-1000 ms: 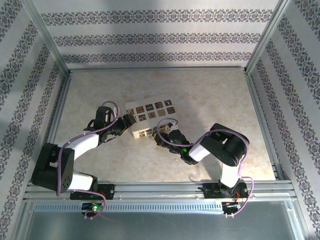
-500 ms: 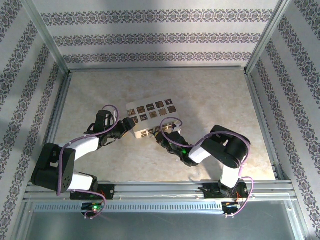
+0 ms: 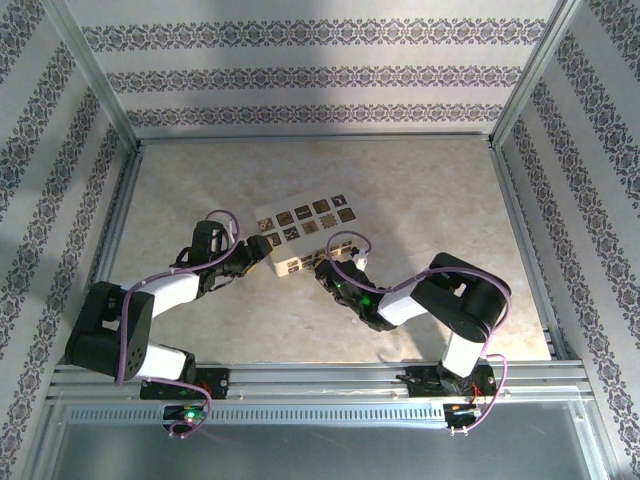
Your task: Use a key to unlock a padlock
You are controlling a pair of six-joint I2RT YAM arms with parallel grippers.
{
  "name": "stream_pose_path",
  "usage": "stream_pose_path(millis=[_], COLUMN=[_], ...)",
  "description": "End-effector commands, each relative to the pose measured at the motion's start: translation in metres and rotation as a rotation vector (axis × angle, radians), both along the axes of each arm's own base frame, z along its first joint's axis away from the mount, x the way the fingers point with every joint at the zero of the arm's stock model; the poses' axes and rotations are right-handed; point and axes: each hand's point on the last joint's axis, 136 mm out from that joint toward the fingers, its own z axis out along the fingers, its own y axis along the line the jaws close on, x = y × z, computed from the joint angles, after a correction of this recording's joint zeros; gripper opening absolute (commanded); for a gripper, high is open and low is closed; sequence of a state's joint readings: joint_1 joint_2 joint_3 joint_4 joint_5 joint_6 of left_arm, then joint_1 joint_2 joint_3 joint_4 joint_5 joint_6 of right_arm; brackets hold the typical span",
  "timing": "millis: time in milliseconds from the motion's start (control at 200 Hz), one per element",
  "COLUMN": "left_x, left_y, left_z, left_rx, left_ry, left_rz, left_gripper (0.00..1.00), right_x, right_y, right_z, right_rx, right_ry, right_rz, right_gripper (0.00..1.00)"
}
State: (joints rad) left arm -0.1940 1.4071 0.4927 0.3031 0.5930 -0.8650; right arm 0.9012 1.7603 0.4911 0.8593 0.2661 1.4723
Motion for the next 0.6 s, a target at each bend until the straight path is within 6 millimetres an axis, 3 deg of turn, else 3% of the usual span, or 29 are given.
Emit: stream_pose_path(millis=[0,125,220,445,595], left_x=[-0.007,-0.008,-0.007,-0.009,-0.007], left_y=[0.008,0.007,0.008,0.019,0.008], left_z=[-0.024,-0.025,-0.012,0.041,0.082], left_rx=[0.028,0.018,0.018,0.096,0.059], left_ry=[0.059,0.060,0.022,-0.094,-0.172], left_rz=[0.020,0.016,0.016,0.030,-0.001], left_gripper=[0.69,0.68,0.68,0.70,0.69], right_x=[0.009,0.011,0.010,0.004,0.003], right_y=[-0.009,-0.008,-0.008,-0.007,-0.010], right_z=[0.001,0.001,0.001,0.000,0.000], right_rx=[0.004,-0.001,-0.003,-0.012,-0.016], right_ry=[0.016,0.023,0.026,0.027,0.025], right_rz=[-0.090,-0.096,-0.088,-0.066,-0.074], right_gripper=[0.02,0.02,0.02,0.02,0.02])
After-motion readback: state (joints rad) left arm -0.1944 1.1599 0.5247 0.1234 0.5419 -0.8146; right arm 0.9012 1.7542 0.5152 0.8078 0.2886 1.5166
